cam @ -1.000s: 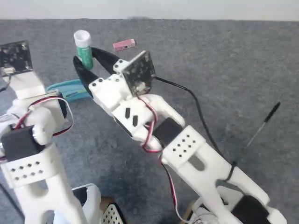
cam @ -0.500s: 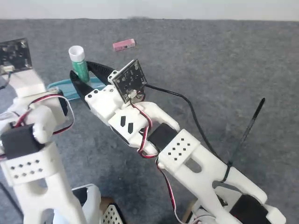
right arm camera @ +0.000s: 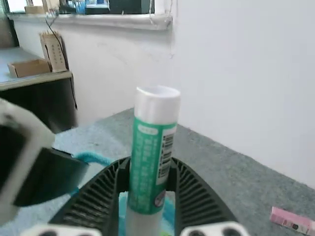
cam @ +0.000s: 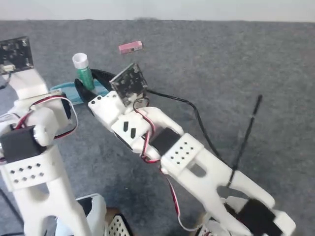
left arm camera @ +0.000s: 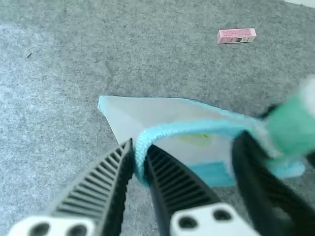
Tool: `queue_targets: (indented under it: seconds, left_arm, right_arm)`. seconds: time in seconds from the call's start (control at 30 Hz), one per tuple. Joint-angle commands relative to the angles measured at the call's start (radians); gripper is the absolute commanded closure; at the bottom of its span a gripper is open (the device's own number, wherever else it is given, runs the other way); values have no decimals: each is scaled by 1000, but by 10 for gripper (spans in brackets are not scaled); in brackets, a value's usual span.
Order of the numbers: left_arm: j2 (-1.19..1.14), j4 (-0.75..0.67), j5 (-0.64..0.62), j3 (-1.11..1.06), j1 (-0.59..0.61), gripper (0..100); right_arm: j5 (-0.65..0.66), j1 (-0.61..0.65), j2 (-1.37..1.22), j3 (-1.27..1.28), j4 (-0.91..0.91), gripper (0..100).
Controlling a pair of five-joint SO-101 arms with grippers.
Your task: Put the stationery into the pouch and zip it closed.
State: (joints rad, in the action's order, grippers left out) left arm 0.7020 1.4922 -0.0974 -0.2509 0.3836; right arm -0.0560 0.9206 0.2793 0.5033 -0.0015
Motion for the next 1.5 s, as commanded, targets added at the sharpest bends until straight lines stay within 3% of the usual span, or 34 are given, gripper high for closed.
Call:
queue_targets:
  seconds: [0.0,0.37,0.6,0.93,1.13,1.3,1.47]
  left_arm:
    - [-6,6,-17,50,-3,988]
    - [-2,3,-17,48,-2,988]
    - [-6,-2,-17,48,-2,988]
    - [-3,0,-17,48,-2,988]
    - [-3,-2,-15,48,-2,988]
    - [-2,-14,-15,51,25,988]
    - [-2,-12,-15,53,25,988]
  right_arm:
    - [29,-28,-47,-95,-24,991]
    - [35,-59,-79,-127,-16,987]
    - [35,-44,-70,-132,67,796]
    - [38,-44,-68,-132,67,819]
    - [230,-7,-42,-123,77,822]
    - [414,35,61,-141,194,823]
    - [377,31,93,-175,262,823]
